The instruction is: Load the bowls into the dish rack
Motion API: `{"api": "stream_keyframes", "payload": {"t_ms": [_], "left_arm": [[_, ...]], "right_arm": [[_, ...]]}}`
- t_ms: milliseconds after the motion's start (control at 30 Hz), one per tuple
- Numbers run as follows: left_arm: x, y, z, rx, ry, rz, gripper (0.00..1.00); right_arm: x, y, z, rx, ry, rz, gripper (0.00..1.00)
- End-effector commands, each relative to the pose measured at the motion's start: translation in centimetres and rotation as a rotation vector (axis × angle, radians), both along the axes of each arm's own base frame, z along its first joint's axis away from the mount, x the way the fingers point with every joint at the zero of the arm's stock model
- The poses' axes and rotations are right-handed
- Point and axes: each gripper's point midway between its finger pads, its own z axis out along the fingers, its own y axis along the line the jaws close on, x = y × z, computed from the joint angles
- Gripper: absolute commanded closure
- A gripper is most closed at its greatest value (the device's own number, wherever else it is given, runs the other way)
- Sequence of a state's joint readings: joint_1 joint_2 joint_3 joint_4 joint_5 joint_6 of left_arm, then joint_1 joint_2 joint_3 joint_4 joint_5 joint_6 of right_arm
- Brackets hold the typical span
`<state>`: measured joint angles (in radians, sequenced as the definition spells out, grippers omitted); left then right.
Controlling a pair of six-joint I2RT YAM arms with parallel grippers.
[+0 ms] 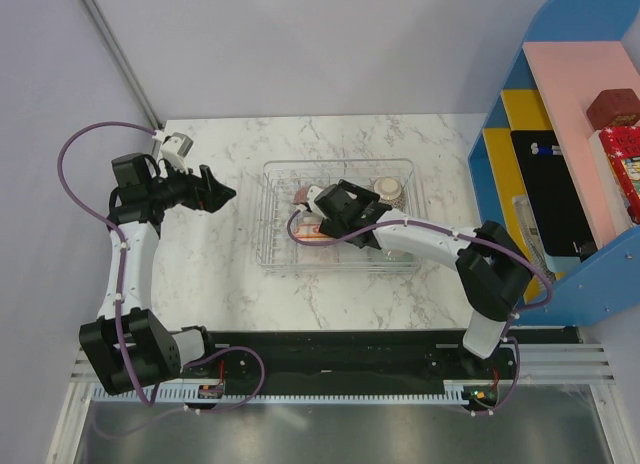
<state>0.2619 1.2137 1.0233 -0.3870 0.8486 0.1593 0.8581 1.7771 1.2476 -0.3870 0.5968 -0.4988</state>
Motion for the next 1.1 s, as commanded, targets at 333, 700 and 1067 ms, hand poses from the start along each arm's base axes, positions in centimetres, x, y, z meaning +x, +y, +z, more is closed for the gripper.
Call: {"api": "stream_keyframes", "payload": {"t_ms": [333,700,1067], "left_arm": [[-0.3,-0.1,1.5,0.01,-0.072,-0.019,0.0],[-0.3,0.0,1.8,0.018,-0.084,-0.016,0.0],[-1.5,-0.8,5.5,0.048,-0.16,-0.092,0.0]], "right_arm": [[-3.5,1.0,-0.2,0.059,0.173,0.13,0.03],[-4.6,1.9,4.8,0.2,0.182,0.175,0.02],[-3.2,-3.1,21.9,0.599,-0.117,0.066,0.03]]}}
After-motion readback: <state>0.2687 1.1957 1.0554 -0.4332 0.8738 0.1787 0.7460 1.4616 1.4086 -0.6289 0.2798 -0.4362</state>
